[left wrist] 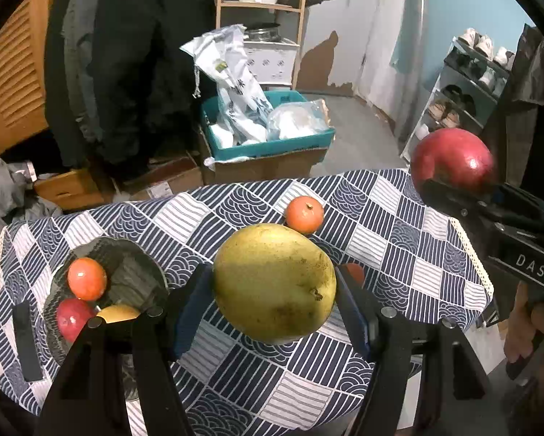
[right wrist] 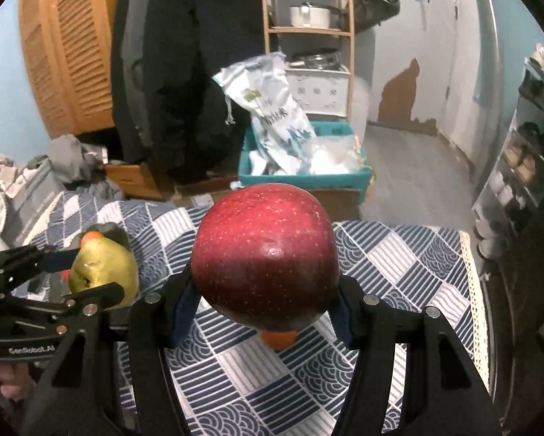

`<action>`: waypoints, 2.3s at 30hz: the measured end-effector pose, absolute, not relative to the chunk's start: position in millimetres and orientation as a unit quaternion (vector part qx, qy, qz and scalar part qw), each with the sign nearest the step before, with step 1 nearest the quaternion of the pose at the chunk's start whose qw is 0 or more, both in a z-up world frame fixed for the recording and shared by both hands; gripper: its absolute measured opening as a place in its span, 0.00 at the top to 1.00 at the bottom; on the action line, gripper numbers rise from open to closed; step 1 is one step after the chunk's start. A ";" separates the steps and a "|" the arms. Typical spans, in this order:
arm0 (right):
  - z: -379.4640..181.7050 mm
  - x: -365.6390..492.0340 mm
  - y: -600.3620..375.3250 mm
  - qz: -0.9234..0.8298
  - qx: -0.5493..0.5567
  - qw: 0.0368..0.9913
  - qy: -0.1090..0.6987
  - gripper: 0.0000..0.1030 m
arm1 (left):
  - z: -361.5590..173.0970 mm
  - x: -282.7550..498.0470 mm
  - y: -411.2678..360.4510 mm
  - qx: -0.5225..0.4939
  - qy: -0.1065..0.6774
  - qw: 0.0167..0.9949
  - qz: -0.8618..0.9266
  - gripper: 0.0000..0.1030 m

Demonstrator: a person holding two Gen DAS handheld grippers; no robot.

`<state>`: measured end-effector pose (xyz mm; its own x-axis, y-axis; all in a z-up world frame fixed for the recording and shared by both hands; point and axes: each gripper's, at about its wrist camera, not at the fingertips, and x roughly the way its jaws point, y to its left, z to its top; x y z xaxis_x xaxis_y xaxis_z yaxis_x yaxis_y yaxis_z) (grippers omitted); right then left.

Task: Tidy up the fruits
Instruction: 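Carry the apple and pear in both tools over the glass bowl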

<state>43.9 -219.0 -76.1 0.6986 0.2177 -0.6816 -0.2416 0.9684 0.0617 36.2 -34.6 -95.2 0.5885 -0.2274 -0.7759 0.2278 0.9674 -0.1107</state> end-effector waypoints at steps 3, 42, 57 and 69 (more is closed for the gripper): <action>-71.1 41.2 -209.6 0.135 -0.020 0.922 0.362 0.41 | -91.3 33.5 -26.8 -0.007 0.433 0.893 -0.125 0.33; -113.8 84.7 -44.3 0.266 -0.044 0.870 0.414 0.41 | -149.1 20.4 109.2 -0.080 0.483 0.872 -0.013 0.33; -187.7 97.8 17.8 0.304 -0.075 0.816 0.486 0.41 | -197.1 17.9 141.4 -0.098 0.527 0.844 0.020 0.33; -217.2 101.1 38.2 0.310 -0.088 0.790 0.521 0.41 | -214.8 20.8 146.6 -0.114 0.543 0.832 0.019 0.33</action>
<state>101.1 38.2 -217.2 0.2645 0.3979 -0.8785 -0.5811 0.7927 0.1841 20.8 146.6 -214.8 0.4100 -0.0930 -0.9073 -0.1549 0.9732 -0.1698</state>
